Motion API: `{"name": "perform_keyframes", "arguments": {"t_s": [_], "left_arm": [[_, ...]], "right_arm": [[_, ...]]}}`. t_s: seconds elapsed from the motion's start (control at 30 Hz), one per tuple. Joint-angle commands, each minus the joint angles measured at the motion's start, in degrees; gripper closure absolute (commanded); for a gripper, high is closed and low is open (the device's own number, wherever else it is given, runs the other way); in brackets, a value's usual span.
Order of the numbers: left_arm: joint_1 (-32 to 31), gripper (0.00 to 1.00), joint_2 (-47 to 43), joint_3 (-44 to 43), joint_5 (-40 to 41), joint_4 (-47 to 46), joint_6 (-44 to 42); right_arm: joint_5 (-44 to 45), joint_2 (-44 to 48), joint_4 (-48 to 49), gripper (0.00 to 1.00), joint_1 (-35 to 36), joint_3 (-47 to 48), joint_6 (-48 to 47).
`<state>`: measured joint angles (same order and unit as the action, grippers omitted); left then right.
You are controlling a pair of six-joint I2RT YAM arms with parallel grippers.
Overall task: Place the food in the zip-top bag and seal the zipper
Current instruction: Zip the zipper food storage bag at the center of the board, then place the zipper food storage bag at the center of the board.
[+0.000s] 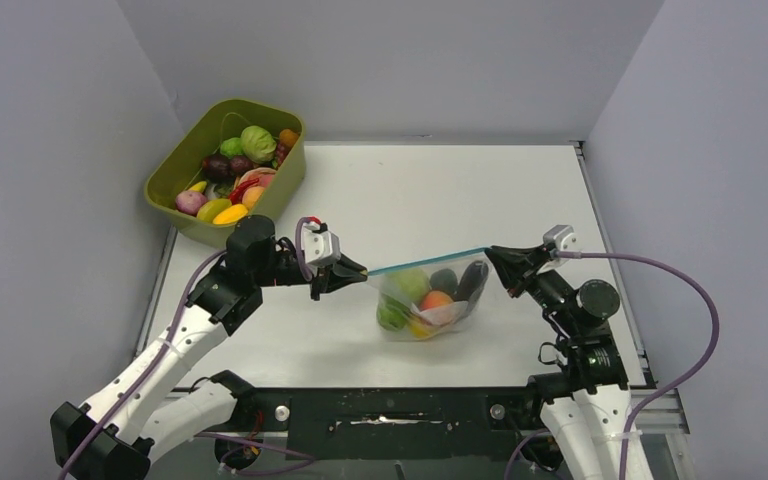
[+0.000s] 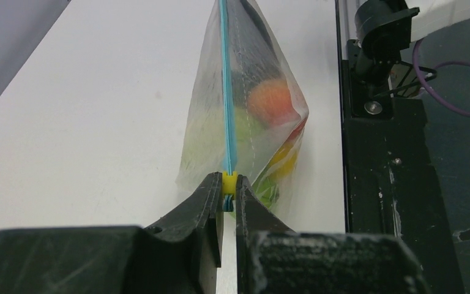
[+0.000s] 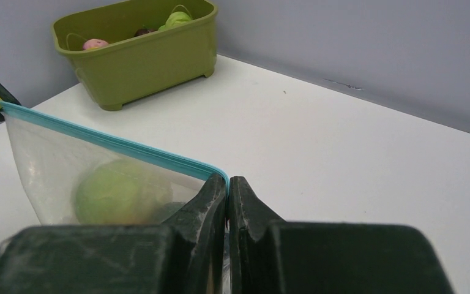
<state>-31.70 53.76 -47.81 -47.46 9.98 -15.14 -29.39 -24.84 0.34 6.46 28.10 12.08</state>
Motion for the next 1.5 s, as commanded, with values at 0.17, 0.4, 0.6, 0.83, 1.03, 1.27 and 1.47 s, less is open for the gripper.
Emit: {"name": "perform_keyframes", "arguments": {"t_s": [0.17, 0.4, 0.6, 0.83, 1.03, 1.27, 1.47], "left_arm": [[0.77, 0.99, -4.6, 6.75, -0.46, -7.9, 9.32], [0.78, 0.82, -4.54, 8.18, 11.95, -9.37, 6.87], [0.78, 0.68, -6.65, 7.64, 24.21, -12.64, 8.12], [0.8, 0.51, -11.99, 9.9, 32.5, -14.65, 8.8], [0.83, 0.45, -14.38, 13.34, 34.58, -15.49, 9.43], [0.77, 0.35, -16.31, 13.76, 40.91, -15.01, 11.89], [0.77, 0.29, -17.28, 12.24, 39.98, -13.66, 12.23]], "right_arm": [[-1.84, 5.45, -2.91, 1.0, -2.94, 1.87, 5.62], [5.2, 0.57, -1.34, 1.0, -2.94, -0.25, 3.9], [7.09, -6.33, 3.99, 1.0, -2.99, -0.31, 2.03], [11.34, -16.75, 7.78, 1.0, -3.12, 1.52, -1.01], [15.51, -21.24, 11.71, 0.99, -3.29, 3.25, -0.36], [17.6, -22.39, 8.62, 0.63, -3.29, 6.55, 1.51], [18.76, -16.92, 3.25, 0.29, -3.29, 8.25, 0.37]]}}
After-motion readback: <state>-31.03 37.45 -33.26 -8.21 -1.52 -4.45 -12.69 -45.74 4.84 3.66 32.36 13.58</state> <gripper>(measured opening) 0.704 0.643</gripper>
